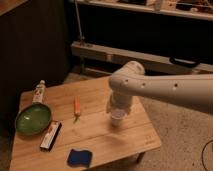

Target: Place the ceramic cup in the ceramic bowl

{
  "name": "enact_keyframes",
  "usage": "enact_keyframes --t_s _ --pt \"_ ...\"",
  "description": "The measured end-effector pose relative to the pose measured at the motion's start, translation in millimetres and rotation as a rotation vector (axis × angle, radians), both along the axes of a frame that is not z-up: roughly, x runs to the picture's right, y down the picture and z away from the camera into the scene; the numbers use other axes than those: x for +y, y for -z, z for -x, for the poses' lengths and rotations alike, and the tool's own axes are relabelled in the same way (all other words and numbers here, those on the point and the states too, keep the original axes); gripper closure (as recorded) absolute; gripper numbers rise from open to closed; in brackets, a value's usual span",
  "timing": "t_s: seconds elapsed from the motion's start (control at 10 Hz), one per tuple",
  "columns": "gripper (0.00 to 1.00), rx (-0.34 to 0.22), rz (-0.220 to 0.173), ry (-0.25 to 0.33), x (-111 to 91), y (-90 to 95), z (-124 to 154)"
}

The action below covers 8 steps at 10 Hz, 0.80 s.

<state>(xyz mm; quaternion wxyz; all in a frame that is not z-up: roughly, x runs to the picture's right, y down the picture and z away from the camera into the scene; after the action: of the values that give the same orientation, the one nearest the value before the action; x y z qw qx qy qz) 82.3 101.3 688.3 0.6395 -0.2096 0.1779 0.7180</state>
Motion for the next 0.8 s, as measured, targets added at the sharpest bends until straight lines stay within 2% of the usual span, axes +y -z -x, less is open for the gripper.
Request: enact_keyframes --t_s 0.2,0.3,0.4,0.7,0.8 --pt "0.35 0.02 0.004 -0.092 4 -2.3 -47" --pt "0.35 0.022 0.016 -0.159 7 -5.3 -69" --pt "0.35 0.025 0.054 -0.247 10 -11.2 -92" --pt "0.35 -0.03 0.118 -0.36 16 -20.2 -105" --pt "0.35 -0.045 0.135 -0.383 15 -24.6 -99"
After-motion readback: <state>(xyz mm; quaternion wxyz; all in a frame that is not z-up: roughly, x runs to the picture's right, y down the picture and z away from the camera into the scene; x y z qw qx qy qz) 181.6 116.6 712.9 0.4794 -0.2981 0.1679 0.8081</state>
